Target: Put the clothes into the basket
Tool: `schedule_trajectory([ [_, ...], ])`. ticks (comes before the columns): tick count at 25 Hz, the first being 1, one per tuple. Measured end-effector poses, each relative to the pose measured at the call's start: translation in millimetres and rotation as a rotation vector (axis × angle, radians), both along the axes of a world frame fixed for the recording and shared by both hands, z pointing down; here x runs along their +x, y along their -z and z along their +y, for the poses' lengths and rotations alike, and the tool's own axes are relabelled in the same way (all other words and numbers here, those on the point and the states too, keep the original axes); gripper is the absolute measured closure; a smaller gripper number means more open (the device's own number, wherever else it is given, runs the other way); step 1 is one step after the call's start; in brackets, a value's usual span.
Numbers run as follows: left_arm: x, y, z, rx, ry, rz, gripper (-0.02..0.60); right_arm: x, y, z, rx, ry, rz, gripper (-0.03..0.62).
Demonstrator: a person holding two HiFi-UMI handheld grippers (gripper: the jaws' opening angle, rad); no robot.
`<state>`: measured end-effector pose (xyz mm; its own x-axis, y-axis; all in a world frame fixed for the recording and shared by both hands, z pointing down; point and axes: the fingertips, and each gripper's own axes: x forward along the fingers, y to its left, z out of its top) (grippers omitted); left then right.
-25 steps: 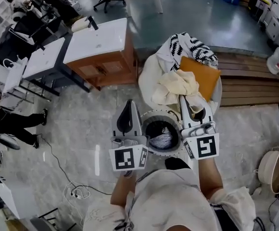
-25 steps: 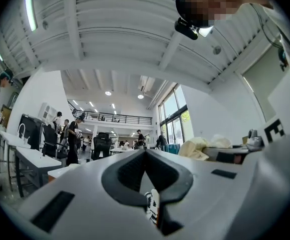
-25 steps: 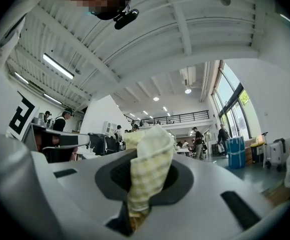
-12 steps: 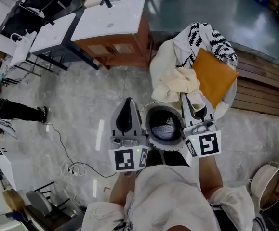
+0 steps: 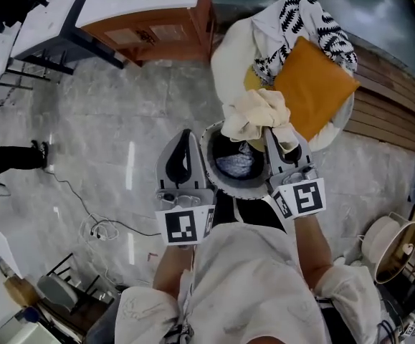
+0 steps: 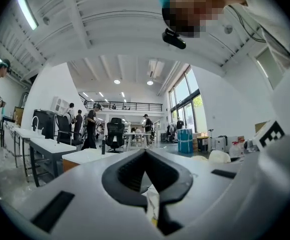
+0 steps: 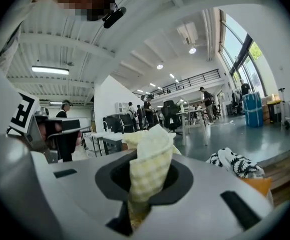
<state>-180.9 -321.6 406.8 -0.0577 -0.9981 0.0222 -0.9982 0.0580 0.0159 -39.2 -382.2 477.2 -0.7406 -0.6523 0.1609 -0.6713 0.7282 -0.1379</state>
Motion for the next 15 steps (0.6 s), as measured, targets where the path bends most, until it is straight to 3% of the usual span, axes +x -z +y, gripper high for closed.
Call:
schedule_trajectory([
  [4,-16,-33,-12,-0.004,-0.040,0.007,0.578,-21,-57,1,-0.102,0.016,0.073,0.563],
  [15,-40,-131,-27,-0.157,-0.069,0.059,0.578,-44,-221,31,-0.377,0.044,0.300,0.563],
])
